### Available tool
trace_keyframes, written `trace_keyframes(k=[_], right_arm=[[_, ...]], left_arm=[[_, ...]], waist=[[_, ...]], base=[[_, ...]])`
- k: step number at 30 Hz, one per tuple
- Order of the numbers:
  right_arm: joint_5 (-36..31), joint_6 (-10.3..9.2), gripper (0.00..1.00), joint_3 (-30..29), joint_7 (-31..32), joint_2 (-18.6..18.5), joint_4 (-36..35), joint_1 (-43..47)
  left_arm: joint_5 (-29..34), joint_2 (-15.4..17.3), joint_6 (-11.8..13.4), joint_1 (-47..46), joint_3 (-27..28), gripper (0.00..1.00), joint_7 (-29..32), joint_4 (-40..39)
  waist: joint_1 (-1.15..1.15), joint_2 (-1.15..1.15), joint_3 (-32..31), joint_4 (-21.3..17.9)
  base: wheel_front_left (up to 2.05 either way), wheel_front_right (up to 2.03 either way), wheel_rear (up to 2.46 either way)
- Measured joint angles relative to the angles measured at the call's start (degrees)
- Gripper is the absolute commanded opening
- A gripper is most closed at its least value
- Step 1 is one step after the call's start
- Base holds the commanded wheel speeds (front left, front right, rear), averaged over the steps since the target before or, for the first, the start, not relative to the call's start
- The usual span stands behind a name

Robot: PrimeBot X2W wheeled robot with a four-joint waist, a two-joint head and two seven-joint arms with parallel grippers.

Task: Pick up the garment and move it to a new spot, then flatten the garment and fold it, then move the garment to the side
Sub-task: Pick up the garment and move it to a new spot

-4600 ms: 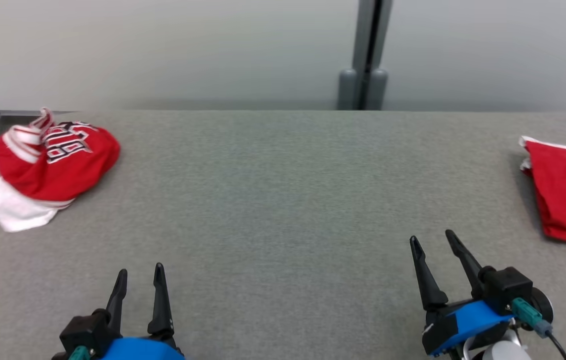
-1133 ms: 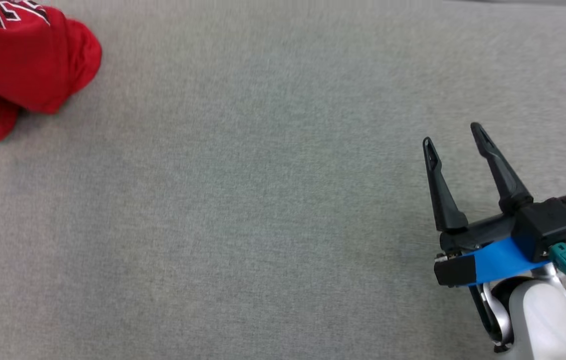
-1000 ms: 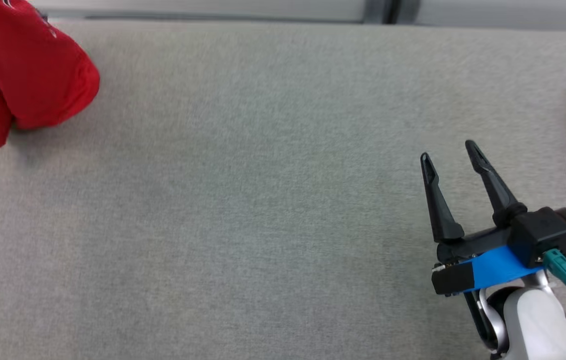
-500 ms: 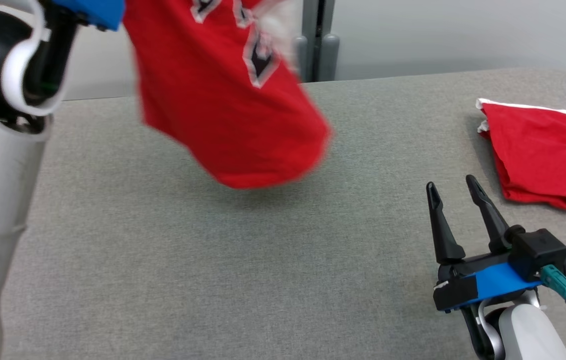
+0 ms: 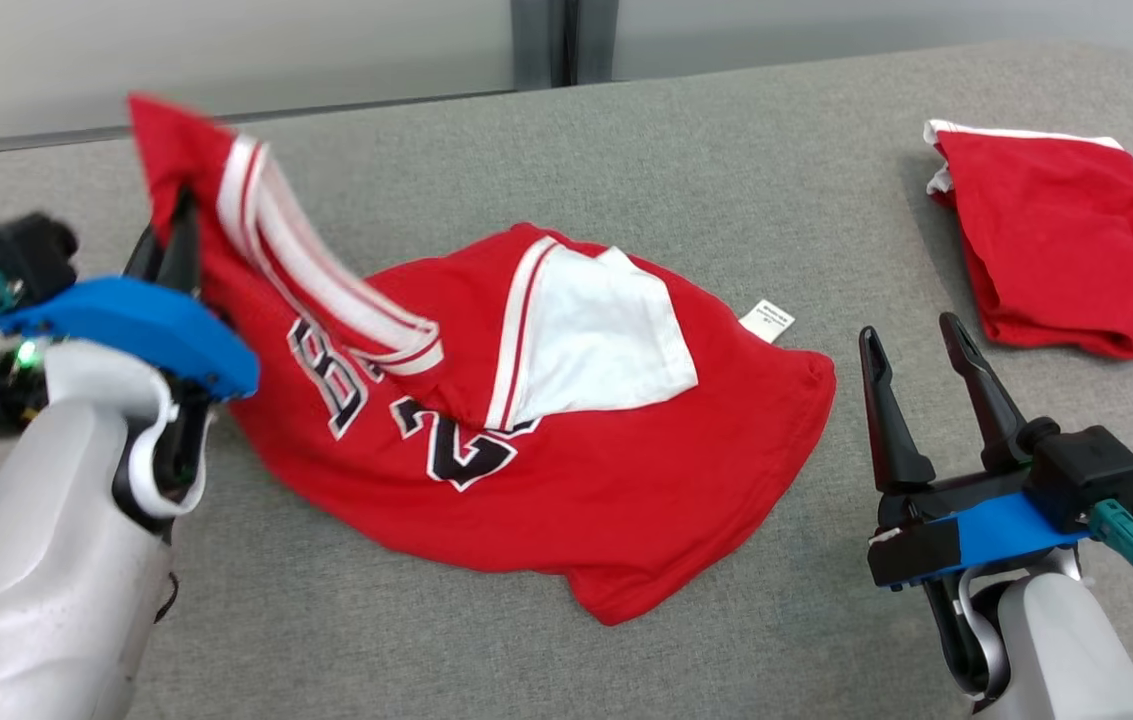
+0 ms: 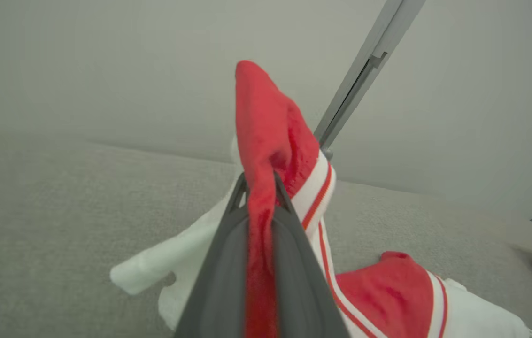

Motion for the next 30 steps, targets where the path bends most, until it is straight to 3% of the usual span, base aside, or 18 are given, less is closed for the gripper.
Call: trace_keyframes(k=[8,10,11,12,21,30], right_arm=[[-0.56,0.0,1.0,-0.76,-0.43,0.01,1.02,-0.71],[-0.56,0.0,1.0,-0.57,-0.46,0.01,1.32,-0.71],[-0.56,0.0,1.0,-0.49,-0.46,0.01,1.46,-0.71],[-0.56,0.0,1.0,-0.38,-0.47,0.02,1.64,-0.72],[-0.8,0.0,1.0,-0.48,-0.56,0.03,3.3,-0.61],[-2.15,0.0,1.0,-1.05,-0.64,0.02,4.97,0.94]], left_arm=[[-0.23,-0.04,-0.7,1.24,1.36,0.0,-5.95,12.57],[-0.23,-0.23,-0.85,1.23,1.42,0.48,-6.76,14.91],[-0.12,-0.4,-1.11,1.23,1.33,0.89,-7.27,15.7],[-0.01,-0.49,-1.45,1.16,1.32,1.0,-7.81,16.66],[1.8,-1.6,-4.27,1.12,0.63,1.0,-11.98,18.75],[6.59,-2.22,-4.16,9.07,1.67,1.0,-12.94,9.88]], waist=[[0.0,0.0,1.94,-0.13],[0.0,0.0,1.86,-0.03],[0.0,0.0,1.75,0.05],[0.0,0.0,1.64,0.13],[0.0,0.0,-1.04,1.95],[0.0,0.0,-5.14,4.68]], base=[[0.0,0.0,0.0],[0.0,0.0,0.0],[0.0,0.0,0.0],[0.0,0.0,0.0],[0.0,0.0,0.0],[0.0,0.0,0.0]])
